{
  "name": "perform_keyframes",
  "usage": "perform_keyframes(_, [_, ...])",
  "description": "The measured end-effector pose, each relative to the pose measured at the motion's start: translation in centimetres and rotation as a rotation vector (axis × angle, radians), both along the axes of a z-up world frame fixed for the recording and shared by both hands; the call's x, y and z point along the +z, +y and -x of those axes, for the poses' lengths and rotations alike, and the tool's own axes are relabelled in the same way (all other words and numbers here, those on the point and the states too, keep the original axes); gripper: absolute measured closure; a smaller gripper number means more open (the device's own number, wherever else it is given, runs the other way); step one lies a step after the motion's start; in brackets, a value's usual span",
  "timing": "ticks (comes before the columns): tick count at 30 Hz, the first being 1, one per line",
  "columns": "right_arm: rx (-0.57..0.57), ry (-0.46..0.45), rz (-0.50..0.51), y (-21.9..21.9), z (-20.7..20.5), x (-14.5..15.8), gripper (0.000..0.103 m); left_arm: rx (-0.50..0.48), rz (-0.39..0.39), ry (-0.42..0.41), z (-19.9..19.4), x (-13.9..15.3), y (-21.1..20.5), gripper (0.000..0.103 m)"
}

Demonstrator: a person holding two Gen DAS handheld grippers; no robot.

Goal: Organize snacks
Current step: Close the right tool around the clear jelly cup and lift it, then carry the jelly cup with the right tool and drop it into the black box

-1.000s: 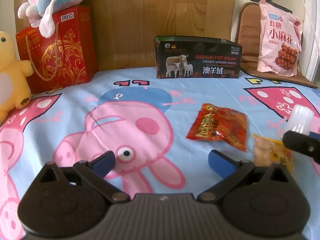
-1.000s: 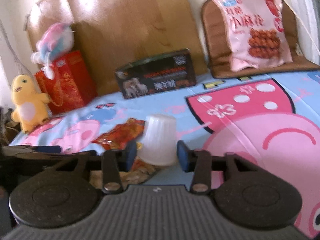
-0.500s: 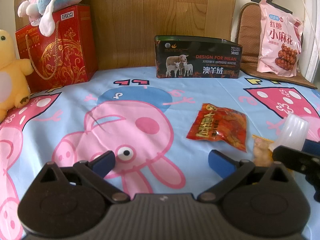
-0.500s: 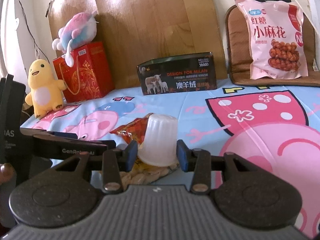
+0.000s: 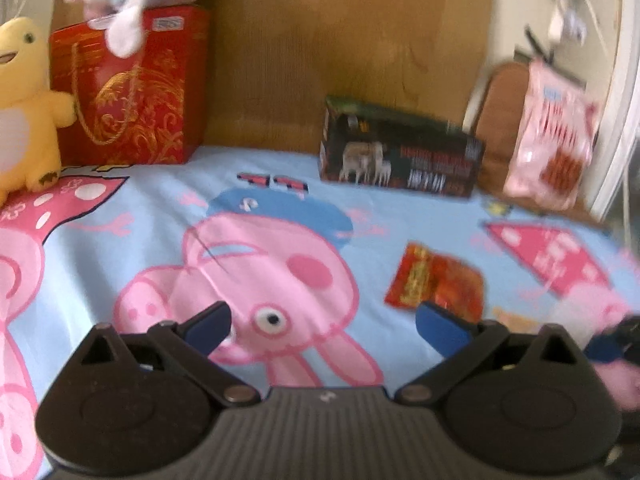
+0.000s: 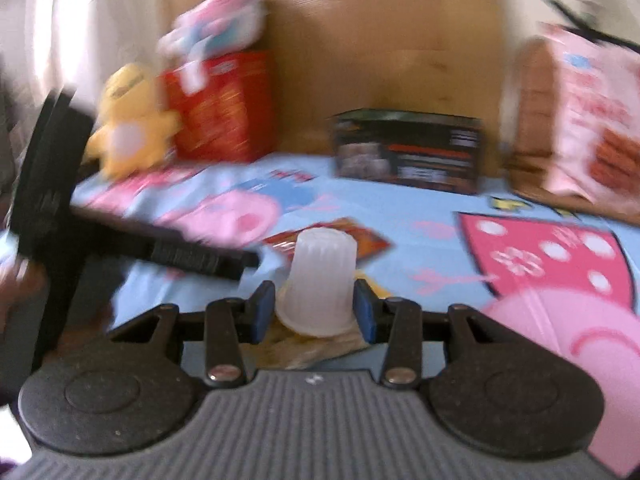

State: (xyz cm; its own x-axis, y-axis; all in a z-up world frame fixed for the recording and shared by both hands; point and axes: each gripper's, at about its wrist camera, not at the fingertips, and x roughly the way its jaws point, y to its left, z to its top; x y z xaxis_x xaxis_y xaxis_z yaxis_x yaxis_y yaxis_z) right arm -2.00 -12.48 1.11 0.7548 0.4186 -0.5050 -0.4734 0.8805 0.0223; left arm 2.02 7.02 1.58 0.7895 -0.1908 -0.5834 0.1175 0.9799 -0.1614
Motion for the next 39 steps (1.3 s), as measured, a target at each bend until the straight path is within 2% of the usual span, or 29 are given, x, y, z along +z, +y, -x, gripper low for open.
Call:
perform_keyframes(2, [0.053, -0.017, 0.043, 1.0, 0.1, -0.1, 0.057, -0.022, 0.050, -0.011, 0.3, 0.7, 1.0, 0.003])
perform_keyframes(5, [0.070, -0.031, 0.039, 1.6, -0.1, -0.2, 0.056, -0.071, 0.116, 0.007, 0.7, 1.3, 2.0, 0.009])
perform_keyframes(8, [0.071, -0.021, 0.008, 1.2, -0.1, -0.1, 0.048, -0.146, 0.153, 0.030, 1.2, 1.6, 1.7, 0.017])
perform_keyframes(9, [0.069, -0.020, 0.007, 1.1, 0.1, -0.2, 0.045, -0.176, 0.166, 0.036, 1.4, 1.6, 1.5, 0.018])
perform_keyframes(13, [0.068, -0.004, 0.011, 0.7, 0.3, -0.3, 0.044, -0.275, 0.213, 0.058, 1.9, 1.4, 0.2, 0.018])
perform_keyframes(21, [0.149, -0.023, 0.077, 2.6, -0.5, 0.2, 0.044, -0.223, 0.217, 0.075, 0.1, 1.9, 1.4, 0.019])
perform_keyframes(22, [0.155, -0.025, 0.085, 3.0, -0.9, 0.2, 0.044, -0.225, 0.217, 0.085, -0.4, 1.9, 1.4, 0.023])
perform_keyframes(25, [0.167, -0.004, 0.111, 4.0, -2.3, 0.1, 0.045, -0.280, 0.243, 0.151, -1.9, 0.7, 0.7, 0.051])
perform_keyframes(27, [0.172, 0.047, 0.119, 4.3, -3.5, -0.4, 0.048, -0.290, 0.262, 0.183, -2.4, -0.1, 0.4, 0.054])
perform_keyframes(28, [0.156, 0.059, 0.119, 4.3, -3.9, -0.6, 0.057, -0.287, 0.256, 0.184, -2.3, 0.1, 0.4, 0.056])
perform_keyframes(31, [0.163, 0.056, 0.063, 3.3, -4.0, 0.4, 0.058, -0.305, 0.327, 0.196, -2.5, 1.4, 1.1, 0.059])
perform_keyframes(33, [0.165, 0.033, 0.020, 2.3, -4.3, 1.9, 0.058, -0.312, 0.345, 0.177, -3.4, 3.0, 1.1, 0.059])
perform_keyframes(36, [0.157, -0.014, -0.007, 1.5, -6.0, 3.9, 0.058, -0.312, 0.292, 0.120, -6.2, 5.7, -0.4, 0.059])
perform_keyframes(39, [0.126, -0.075, -0.007, 0.9, -9.5, 5.6, 0.058, -0.299, 0.261, 0.063, -10.3, 7.8, -2.2, 0.058])
